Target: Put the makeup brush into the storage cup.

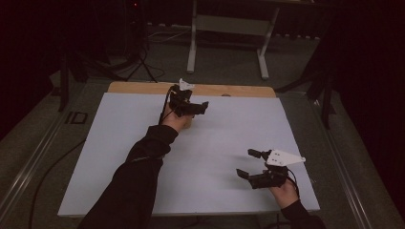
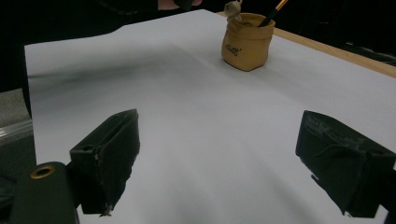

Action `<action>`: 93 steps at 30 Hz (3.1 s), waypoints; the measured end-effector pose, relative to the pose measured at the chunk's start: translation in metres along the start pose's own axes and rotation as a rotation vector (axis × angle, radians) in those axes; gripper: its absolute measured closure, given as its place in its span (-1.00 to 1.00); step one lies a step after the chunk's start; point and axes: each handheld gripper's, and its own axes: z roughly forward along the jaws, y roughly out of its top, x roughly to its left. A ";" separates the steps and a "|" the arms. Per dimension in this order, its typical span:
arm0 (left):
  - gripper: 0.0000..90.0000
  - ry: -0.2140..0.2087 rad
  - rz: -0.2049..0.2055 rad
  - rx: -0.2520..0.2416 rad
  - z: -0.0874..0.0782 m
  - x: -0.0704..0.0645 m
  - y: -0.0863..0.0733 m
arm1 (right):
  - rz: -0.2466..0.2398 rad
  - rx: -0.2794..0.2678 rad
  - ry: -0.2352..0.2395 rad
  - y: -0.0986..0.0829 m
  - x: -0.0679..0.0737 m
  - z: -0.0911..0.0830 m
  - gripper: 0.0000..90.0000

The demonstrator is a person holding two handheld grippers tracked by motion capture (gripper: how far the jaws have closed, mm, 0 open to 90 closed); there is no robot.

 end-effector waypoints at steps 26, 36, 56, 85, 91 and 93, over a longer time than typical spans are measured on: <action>-1.00 -0.257 0.147 -0.021 -0.060 -0.013 0.015 | 0.001 0.007 -0.003 0.000 0.001 0.002 -0.70; -1.00 -0.322 0.186 -0.019 -0.087 -0.013 0.006 | 0.010 0.008 -0.005 -0.001 -0.001 0.002 -0.70; -1.00 -0.389 0.203 -0.016 -0.133 -0.011 -0.034 | -0.004 0.008 -0.013 0.001 0.000 0.001 -0.70; -1.00 -0.408 0.260 0.006 -0.165 -0.012 -0.111 | 0.000 0.008 -0.017 0.001 -0.001 0.001 -0.70; -1.00 -0.430 0.258 -0.008 -0.169 -0.007 -0.127 | 0.000 0.011 -0.016 0.000 -0.001 0.001 -0.70; -1.00 -0.433 0.251 -0.009 -0.169 -0.006 -0.132 | 0.002 0.014 -0.017 0.000 -0.001 0.001 -0.70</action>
